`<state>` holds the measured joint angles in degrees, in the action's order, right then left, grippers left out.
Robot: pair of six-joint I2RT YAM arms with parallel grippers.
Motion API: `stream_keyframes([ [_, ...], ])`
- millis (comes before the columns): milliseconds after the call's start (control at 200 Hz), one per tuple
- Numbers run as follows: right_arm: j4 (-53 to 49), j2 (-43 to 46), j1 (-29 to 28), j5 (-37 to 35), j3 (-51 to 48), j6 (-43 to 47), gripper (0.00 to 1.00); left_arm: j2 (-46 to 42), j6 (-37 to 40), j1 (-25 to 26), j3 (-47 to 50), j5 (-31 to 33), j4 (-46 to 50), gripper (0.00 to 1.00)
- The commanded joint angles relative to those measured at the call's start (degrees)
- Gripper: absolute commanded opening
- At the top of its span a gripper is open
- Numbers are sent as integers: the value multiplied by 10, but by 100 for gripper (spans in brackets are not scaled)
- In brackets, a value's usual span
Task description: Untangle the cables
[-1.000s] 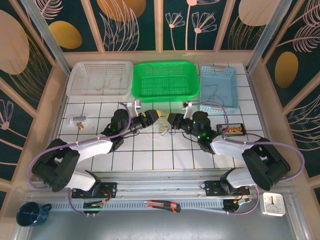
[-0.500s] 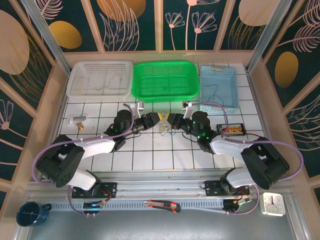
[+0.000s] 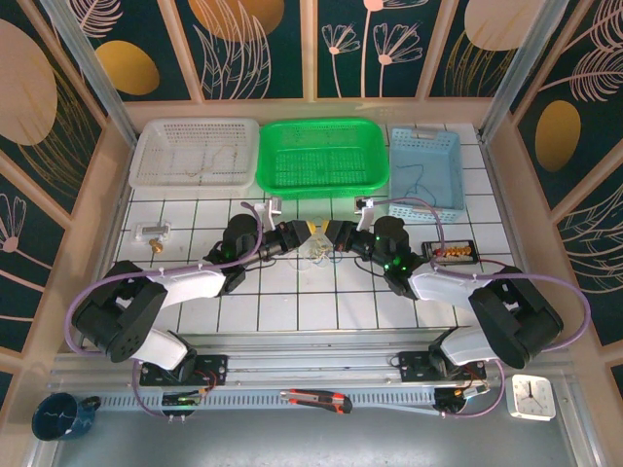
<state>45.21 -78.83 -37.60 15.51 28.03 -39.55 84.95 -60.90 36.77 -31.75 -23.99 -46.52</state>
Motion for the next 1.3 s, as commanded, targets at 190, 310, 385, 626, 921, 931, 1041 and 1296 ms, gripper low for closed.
stream_keyframes([
  [190,28,-4,-1,4,19,-3,0,14,7,2,1,4,-23,11],
  [310,27,-4,0,5,19,-4,0,13,7,3,2,9,-20,1],
  [385,27,-4,0,4,19,-3,0,13,8,2,2,12,-19,0],
  [626,19,-5,1,4,20,1,2,-1,13,3,-3,14,-17,0],
  [921,23,8,3,-20,-13,32,51,-47,23,3,-49,21,28,0],
  [931,24,10,3,-22,-15,33,52,-49,24,3,-51,21,30,0],
  [1041,24,18,5,-36,-34,45,55,-57,33,2,-73,21,51,0],
  [1296,-63,3,10,-59,5,66,54,-51,70,3,-74,45,107,1],
])
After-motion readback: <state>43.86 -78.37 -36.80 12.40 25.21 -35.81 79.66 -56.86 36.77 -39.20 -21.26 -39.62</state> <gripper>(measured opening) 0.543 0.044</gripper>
